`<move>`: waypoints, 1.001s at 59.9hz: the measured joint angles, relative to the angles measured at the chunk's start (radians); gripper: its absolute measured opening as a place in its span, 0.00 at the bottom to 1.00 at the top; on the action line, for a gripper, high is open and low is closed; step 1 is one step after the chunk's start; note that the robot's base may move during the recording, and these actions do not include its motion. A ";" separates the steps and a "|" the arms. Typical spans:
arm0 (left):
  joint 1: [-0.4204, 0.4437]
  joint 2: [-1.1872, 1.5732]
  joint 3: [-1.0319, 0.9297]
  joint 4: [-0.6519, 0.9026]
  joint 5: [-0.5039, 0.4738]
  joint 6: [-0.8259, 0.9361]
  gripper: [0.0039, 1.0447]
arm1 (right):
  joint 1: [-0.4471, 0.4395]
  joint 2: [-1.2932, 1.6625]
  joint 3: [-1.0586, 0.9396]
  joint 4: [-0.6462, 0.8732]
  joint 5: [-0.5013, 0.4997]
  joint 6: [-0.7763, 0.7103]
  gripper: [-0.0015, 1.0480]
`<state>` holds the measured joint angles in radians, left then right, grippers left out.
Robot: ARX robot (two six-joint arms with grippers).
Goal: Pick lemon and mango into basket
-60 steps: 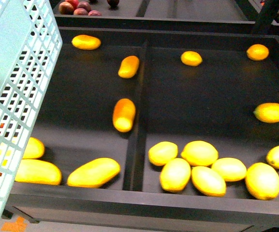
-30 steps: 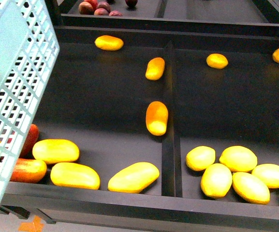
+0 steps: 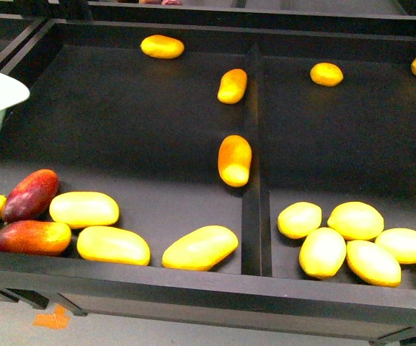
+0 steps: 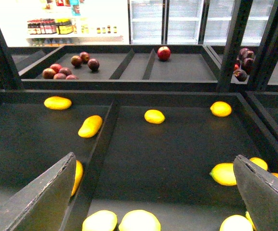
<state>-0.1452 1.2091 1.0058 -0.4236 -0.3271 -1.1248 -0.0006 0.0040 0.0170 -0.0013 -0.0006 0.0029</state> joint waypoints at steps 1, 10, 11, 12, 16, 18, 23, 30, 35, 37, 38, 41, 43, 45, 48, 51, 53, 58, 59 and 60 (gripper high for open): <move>-0.005 0.011 0.007 0.004 0.006 0.002 0.05 | 0.000 0.000 0.000 0.000 0.000 0.000 0.92; -0.097 0.174 0.132 0.033 0.092 0.044 0.05 | 0.000 0.000 0.000 0.000 0.000 0.000 0.92; -0.110 0.196 0.153 0.034 0.108 0.048 0.05 | 0.000 0.000 0.000 0.000 0.000 0.000 0.92; -0.117 0.206 0.163 0.035 0.116 0.049 0.05 | 0.000 0.000 0.000 0.000 0.000 0.000 0.92; -0.182 0.289 0.242 0.048 0.186 0.063 0.05 | 0.000 0.000 0.000 0.000 0.000 0.000 0.92; -0.210 0.320 0.269 0.048 0.206 0.071 0.05 | 0.000 0.000 0.000 0.000 0.000 0.000 0.92; -0.255 0.370 0.317 0.048 0.238 0.093 0.05 | 0.000 0.000 0.000 0.000 0.000 0.000 0.92; -0.302 0.413 0.358 0.048 0.275 0.134 0.04 | 0.000 0.000 0.000 0.000 0.000 0.000 0.92; -0.325 0.418 0.363 0.063 0.293 0.140 0.04 | 0.000 0.000 0.000 0.000 0.000 0.000 0.92; -0.331 0.418 0.363 0.071 0.302 0.139 0.04 | 0.000 0.000 0.000 0.000 0.000 0.000 0.92; -0.333 0.418 0.363 0.073 0.304 0.139 0.04 | 0.000 0.000 0.000 0.000 0.000 0.000 0.92; -0.341 0.418 0.364 0.077 0.309 0.140 0.04 | 0.000 0.000 0.000 0.000 0.000 0.000 0.92; -0.346 0.418 0.365 0.077 0.310 0.140 0.04 | 0.000 0.000 0.000 0.000 0.000 0.000 0.92; -0.348 0.418 0.365 0.077 0.310 0.140 0.04 | 0.000 0.000 0.000 0.000 0.000 0.000 0.92; -0.348 0.418 0.365 0.077 0.309 0.140 0.04 | 0.000 0.000 0.000 0.000 0.000 0.000 0.92; -0.348 0.418 0.365 0.077 0.304 0.141 0.04 | 0.000 0.000 0.000 0.000 0.000 0.000 0.92; -0.346 0.418 0.365 0.077 0.299 0.142 0.04 | 0.000 0.000 0.000 0.000 0.000 0.000 0.92; -0.342 0.418 0.365 0.077 0.293 0.143 0.04 | 0.000 0.000 0.000 0.000 0.000 0.000 0.92; -0.341 0.418 0.365 0.077 0.293 0.143 0.04 | 0.000 0.000 0.000 0.000 0.000 0.000 0.92; -0.341 0.418 0.365 0.077 0.293 0.144 0.04 | 0.000 0.000 0.000 0.000 0.000 0.000 0.92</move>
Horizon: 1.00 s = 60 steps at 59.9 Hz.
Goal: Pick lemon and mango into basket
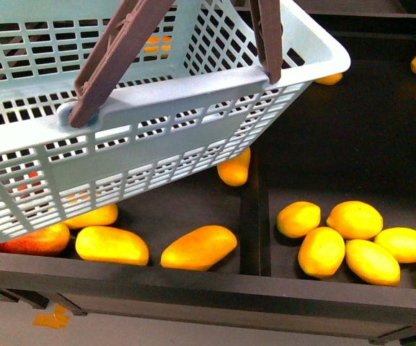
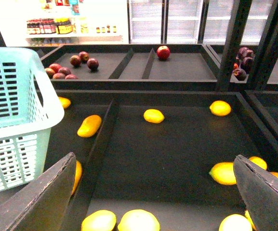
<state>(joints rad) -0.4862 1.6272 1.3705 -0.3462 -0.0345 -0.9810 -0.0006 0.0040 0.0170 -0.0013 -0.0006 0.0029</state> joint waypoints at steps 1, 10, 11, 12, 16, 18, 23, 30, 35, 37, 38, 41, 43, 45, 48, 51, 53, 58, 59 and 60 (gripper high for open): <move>0.000 0.000 0.000 0.000 0.000 0.000 0.04 | 0.000 0.000 0.000 0.000 0.000 0.000 0.92; -0.003 0.000 0.000 0.000 0.010 0.000 0.04 | 0.000 0.000 0.000 0.000 0.000 0.000 0.92; -0.003 0.000 0.000 0.000 0.010 0.000 0.04 | 0.000 0.000 0.000 0.000 0.000 0.000 0.92; -0.003 0.000 0.000 0.000 0.011 0.000 0.04 | 0.000 0.000 0.000 0.000 0.000 0.000 0.92; -0.003 0.000 0.000 0.000 0.009 0.000 0.04 | 0.000 0.000 0.000 0.000 0.000 0.000 0.92; -0.003 0.000 0.000 0.000 0.008 0.000 0.04 | 0.000 0.000 0.000 0.000 0.000 0.000 0.92; -0.003 0.000 0.000 0.000 0.005 0.001 0.04 | 0.000 0.000 0.000 0.000 0.000 0.000 0.92; -0.003 0.000 0.000 0.000 0.006 0.001 0.04 | 0.000 0.000 0.000 0.000 0.000 0.000 0.92; -0.003 0.000 0.000 0.000 0.006 0.001 0.04 | 0.000 0.000 0.000 0.000 0.000 0.000 0.92; -0.003 0.000 0.000 0.000 0.007 0.000 0.04 | 0.000 0.000 0.000 0.000 0.000 0.000 0.92; -0.003 0.000 0.000 0.000 0.007 0.000 0.04 | 0.000 0.000 0.000 0.000 0.000 0.000 0.92; -0.003 0.000 0.000 0.000 0.009 0.000 0.04 | 0.013 0.028 0.023 -0.066 0.049 0.027 0.92; -0.003 0.000 0.000 0.000 0.009 0.001 0.04 | 0.031 0.081 0.063 -0.168 0.108 0.068 0.92; -0.003 0.000 0.000 0.000 0.009 -0.001 0.04 | 0.036 0.163 0.109 -0.284 0.153 0.130 0.92; -0.003 0.000 0.000 0.000 0.008 -0.002 0.04 | 0.039 0.216 0.130 -0.360 0.164 0.169 0.92; -0.004 0.000 0.000 0.000 0.009 0.002 0.04 | 0.039 0.239 0.130 -0.399 0.164 0.197 0.92; -0.004 0.000 0.000 0.000 0.008 0.002 0.04 | 0.040 0.245 0.131 -0.402 0.165 0.214 0.92; -0.002 0.000 0.000 0.000 0.007 0.001 0.04 | 0.040 0.245 0.139 -0.401 0.161 0.229 0.92; -0.002 0.000 0.000 0.000 0.006 0.001 0.04 | 0.039 0.246 0.140 -0.399 0.161 0.231 0.92; -0.002 0.000 0.000 0.000 0.006 0.001 0.04 | 0.040 0.250 0.140 -0.394 0.159 0.230 0.92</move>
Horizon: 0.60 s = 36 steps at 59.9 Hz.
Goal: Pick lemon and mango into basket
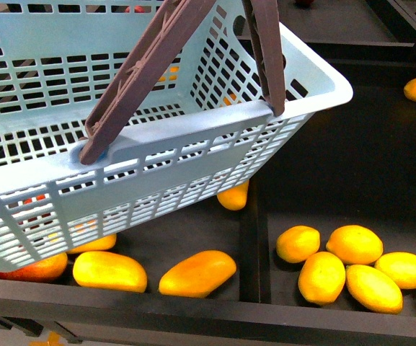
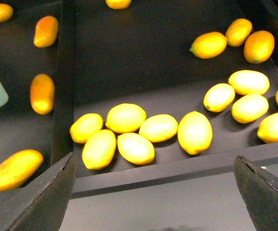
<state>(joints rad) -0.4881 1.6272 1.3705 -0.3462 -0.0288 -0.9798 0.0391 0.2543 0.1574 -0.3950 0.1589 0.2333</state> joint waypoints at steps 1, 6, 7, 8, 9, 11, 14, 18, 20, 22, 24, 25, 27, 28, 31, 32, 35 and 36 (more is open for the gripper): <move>0.000 0.000 0.000 0.000 0.000 0.000 0.04 | 0.000 0.004 0.000 0.006 -0.002 0.000 0.92; 0.000 0.000 0.000 0.000 0.002 0.000 0.04 | -0.009 0.035 0.000 0.050 -0.016 -0.015 0.92; 0.000 0.000 0.000 0.000 0.002 -0.001 0.04 | -0.015 0.048 0.000 0.068 -0.023 -0.021 0.92; 0.000 0.000 0.000 0.000 0.002 -0.001 0.04 | -0.019 0.056 0.000 0.079 -0.027 -0.025 0.92; 0.000 0.000 0.000 0.000 0.003 -0.001 0.04 | -0.027 0.072 0.000 0.098 -0.033 -0.035 0.92; 0.000 0.000 0.000 0.000 0.003 -0.001 0.04 | -0.042 0.098 -0.001 0.130 -0.042 -0.051 0.92; 0.000 0.000 0.000 0.000 0.003 0.000 0.04 | -0.075 0.162 -0.006 0.203 -0.059 -0.095 0.92; 0.000 0.000 0.000 0.000 0.003 0.000 0.04 | -0.105 0.242 -0.010 0.284 -0.086 -0.138 0.92; 0.000 0.000 0.000 0.000 0.002 0.000 0.04 | -0.119 0.291 -0.010 0.331 -0.100 -0.162 0.92; 0.000 0.000 0.000 0.000 0.002 0.000 0.04 | -0.130 0.345 -0.010 0.382 -0.112 -0.182 0.92; 0.000 0.000 0.000 0.000 0.002 0.000 0.04 | -0.141 0.404 -0.010 0.437 -0.125 -0.209 0.92; 0.000 0.000 0.000 0.000 0.002 0.000 0.04 | -0.147 0.448 -0.010 0.477 -0.130 -0.225 0.92; 0.000 0.000 0.000 0.000 0.002 0.000 0.04 | -0.155 0.514 -0.009 0.535 -0.139 -0.251 0.92; 0.000 0.000 0.000 0.000 0.002 0.000 0.04 | -0.160 0.562 -0.007 0.576 -0.144 -0.264 0.92; 0.000 0.000 0.000 0.000 0.002 0.000 0.04 | -0.170 0.664 0.000 0.661 -0.153 -0.306 0.92; 0.000 0.000 0.000 0.000 0.002 0.000 0.04 | -0.175 0.716 0.006 0.704 -0.159 -0.332 0.92; 0.000 0.000 0.000 0.000 0.002 0.000 0.04 | -0.189 0.845 0.031 0.800 -0.170 -0.383 0.92; 0.000 0.000 0.000 0.000 0.002 0.000 0.04 | -0.192 0.871 0.038 0.818 -0.173 -0.393 0.92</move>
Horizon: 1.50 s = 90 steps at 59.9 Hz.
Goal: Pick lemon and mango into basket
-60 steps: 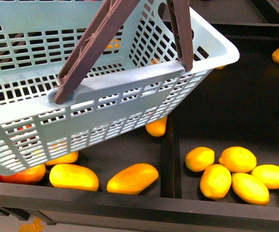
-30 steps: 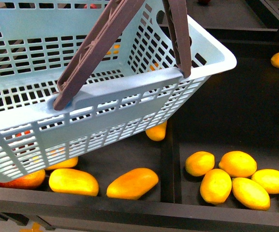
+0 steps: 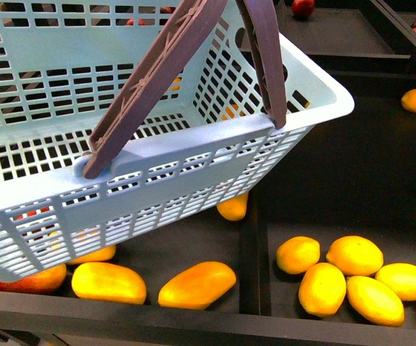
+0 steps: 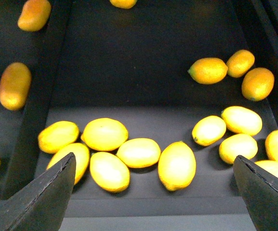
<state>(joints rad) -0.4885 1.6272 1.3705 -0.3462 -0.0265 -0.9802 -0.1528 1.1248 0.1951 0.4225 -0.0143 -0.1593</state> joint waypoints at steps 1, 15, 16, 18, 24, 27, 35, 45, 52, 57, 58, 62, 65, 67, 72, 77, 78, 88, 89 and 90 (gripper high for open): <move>0.000 0.000 0.000 0.000 0.000 0.000 0.04 | -0.006 0.052 0.014 0.032 -0.004 -0.016 0.92; 0.000 0.000 0.000 0.000 0.000 0.000 0.04 | -0.023 0.499 0.159 0.156 -0.019 -0.150 0.92; 0.000 0.000 0.000 0.000 0.000 0.000 0.04 | -0.021 0.529 0.168 0.165 -0.023 -0.168 0.92; 0.000 0.000 0.000 0.000 0.000 0.000 0.04 | -0.016 0.569 0.181 0.174 -0.026 -0.195 0.92; 0.000 0.000 0.000 0.000 0.000 0.000 0.04 | -0.005 0.670 0.226 0.187 -0.046 -0.291 0.92; 0.000 0.000 0.000 0.000 0.000 0.000 0.04 | 0.000 0.707 0.247 0.186 -0.056 -0.345 0.92; 0.000 0.000 0.000 0.000 0.000 0.000 0.04 | 0.007 0.815 0.324 0.155 -0.094 -0.478 0.92; 0.000 0.000 0.000 0.000 0.000 0.000 0.04 | 0.003 0.934 0.410 0.112 -0.153 -0.705 0.92; 0.000 0.000 0.000 0.000 0.000 0.000 0.04 | -0.002 0.998 0.474 0.055 -0.183 -0.822 0.92; 0.000 0.000 0.000 0.000 0.000 0.000 0.04 | -0.002 1.029 0.513 0.013 -0.202 -0.874 0.92; 0.000 0.000 0.000 0.000 0.000 0.000 0.04 | -0.002 1.033 0.518 0.009 -0.204 -0.881 0.92; 0.000 0.000 0.000 0.000 0.000 0.000 0.04 | 0.000 1.061 0.553 -0.014 -0.216 -0.919 0.92; 0.000 0.000 0.000 0.000 0.000 0.000 0.04 | 0.002 1.080 0.576 -0.031 -0.219 -0.933 0.92; 0.000 0.000 0.000 0.000 0.000 0.000 0.04 | 0.005 1.094 0.594 -0.042 -0.220 -0.938 0.92; 0.000 0.000 0.000 0.000 0.000 0.000 0.04 | 0.013 1.122 0.637 -0.078 -0.235 -0.956 0.92; 0.000 0.000 0.000 0.000 0.000 0.000 0.04 | 0.026 1.147 0.676 -0.100 -0.239 -0.962 0.92; 0.000 0.000 0.000 0.000 0.000 0.000 0.04 | 0.028 1.151 0.682 -0.103 -0.240 -0.963 0.92; 0.000 0.000 0.000 0.000 0.000 0.000 0.04 | 0.059 1.191 0.754 -0.153 -0.242 -0.968 0.92; 0.000 0.000 0.000 0.000 0.000 0.000 0.04 | 0.061 1.194 0.758 -0.156 -0.242 -0.969 0.92; 0.000 0.000 0.000 0.000 0.000 0.000 0.04 | 0.064 1.201 0.767 -0.163 -0.242 -0.972 0.92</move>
<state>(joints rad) -0.4885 1.6272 1.3705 -0.3462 -0.0265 -0.9798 -0.0883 2.3257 0.9623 0.2600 -0.2565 -1.1309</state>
